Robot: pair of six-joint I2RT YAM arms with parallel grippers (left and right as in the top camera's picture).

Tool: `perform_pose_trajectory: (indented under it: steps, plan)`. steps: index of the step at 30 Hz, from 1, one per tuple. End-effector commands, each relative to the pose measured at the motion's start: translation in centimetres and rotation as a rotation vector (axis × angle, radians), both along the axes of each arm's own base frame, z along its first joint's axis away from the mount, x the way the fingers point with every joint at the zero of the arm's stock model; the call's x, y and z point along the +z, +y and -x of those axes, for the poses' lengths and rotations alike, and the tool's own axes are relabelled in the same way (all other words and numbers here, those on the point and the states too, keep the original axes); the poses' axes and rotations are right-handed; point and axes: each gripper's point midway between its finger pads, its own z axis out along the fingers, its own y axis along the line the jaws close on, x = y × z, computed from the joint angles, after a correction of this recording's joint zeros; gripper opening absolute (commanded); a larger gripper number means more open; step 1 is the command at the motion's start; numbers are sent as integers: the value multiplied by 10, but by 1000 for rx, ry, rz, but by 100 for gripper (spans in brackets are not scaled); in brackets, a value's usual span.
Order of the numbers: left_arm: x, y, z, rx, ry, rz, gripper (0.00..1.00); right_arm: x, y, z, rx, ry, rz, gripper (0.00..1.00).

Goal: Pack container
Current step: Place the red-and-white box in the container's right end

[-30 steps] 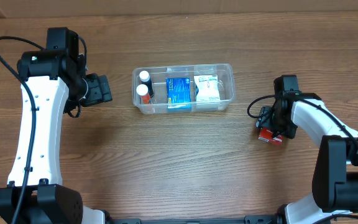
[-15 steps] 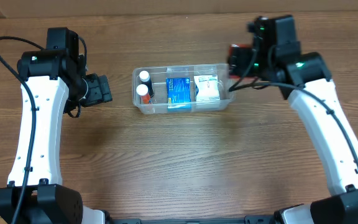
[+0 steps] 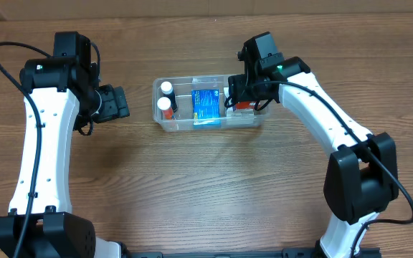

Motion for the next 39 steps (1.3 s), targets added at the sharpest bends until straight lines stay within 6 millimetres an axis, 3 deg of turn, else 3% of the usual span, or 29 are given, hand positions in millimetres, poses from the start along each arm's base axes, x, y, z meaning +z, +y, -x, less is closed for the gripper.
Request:
perform_pose_trajectory:
  steps: [1,4,10,13,16,19,21,24,29,31,35,39]
  plan:
    - [6,2,1,-14,-21,-8,91,-7,0,-5,5,0,10,80]
    - [6,2,1,-14,-21,-7,91,-7,0,-5,5,1,10,100]
    - [6,2,1,-14,-19,-8,91,2,0,-5,4,-16,3,100]
    - [6,2,0,-15,-22,-8,91,28,-3,-8,-27,-70,-13,100]
    - [7,-2,-6,-49,-50,7,91,82,-20,-14,-148,-194,-25,100]
    - [15,-34,-22,-255,-140,148,91,134,-40,-13,-211,-308,-79,100]
    - [21,-47,-29,-346,-195,201,100,153,-53,-11,-237,-347,-91,100]
    - [22,-40,-37,-338,-220,154,100,162,-69,-11,-268,-365,-92,100]
    - [19,-36,-33,-329,-197,136,100,147,-95,8,-288,-270,-28,100]
    - [18,-34,-25,-316,-165,145,100,150,-101,13,-299,-264,-24,100]
    - [29,-30,-13,-301,-173,124,100,176,-110,32,-313,-307,-29,100]
    - [68,-20,5,-270,-287,40,100,207,-125,65,-379,-353,-31,100]
